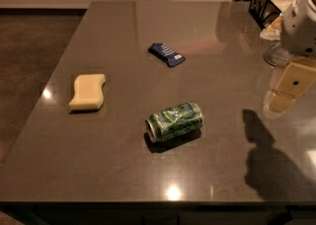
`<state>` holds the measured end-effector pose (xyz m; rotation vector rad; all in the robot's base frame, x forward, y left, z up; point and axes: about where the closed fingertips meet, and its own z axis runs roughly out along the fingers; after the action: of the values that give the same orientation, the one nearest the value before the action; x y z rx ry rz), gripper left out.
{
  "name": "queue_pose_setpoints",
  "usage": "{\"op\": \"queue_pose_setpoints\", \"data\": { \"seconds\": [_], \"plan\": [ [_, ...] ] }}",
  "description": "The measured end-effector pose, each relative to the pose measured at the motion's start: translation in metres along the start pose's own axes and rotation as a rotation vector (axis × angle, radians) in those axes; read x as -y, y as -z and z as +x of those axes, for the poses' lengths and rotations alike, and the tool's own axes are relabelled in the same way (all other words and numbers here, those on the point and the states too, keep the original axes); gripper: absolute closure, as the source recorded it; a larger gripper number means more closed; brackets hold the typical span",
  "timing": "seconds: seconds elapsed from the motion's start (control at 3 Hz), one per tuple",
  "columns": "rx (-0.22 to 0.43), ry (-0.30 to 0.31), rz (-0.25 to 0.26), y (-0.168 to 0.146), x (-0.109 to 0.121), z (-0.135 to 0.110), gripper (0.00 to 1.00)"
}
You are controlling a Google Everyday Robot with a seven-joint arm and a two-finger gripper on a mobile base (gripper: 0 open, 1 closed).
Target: Place green can upright
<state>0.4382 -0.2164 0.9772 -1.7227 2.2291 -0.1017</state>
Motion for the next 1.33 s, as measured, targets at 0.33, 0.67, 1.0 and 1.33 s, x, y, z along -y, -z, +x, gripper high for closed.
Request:
{"op": "queue_pose_setpoints", "data": {
  "seconds": [0.33,0.67,1.0,1.33],
  "plan": [
    [0.0,0.001,0.001,0.0,0.0,0.0,0.0],
    [0.001,0.046,-0.001,-0.005,-0.003,-0.014,0.0],
    [0.008,0.119,-0.017,-0.014,-0.012,-0.038,0.0],
    [0.028,0.198,-0.056,-0.03,-0.025,-0.064,0.0]
  ]
}}
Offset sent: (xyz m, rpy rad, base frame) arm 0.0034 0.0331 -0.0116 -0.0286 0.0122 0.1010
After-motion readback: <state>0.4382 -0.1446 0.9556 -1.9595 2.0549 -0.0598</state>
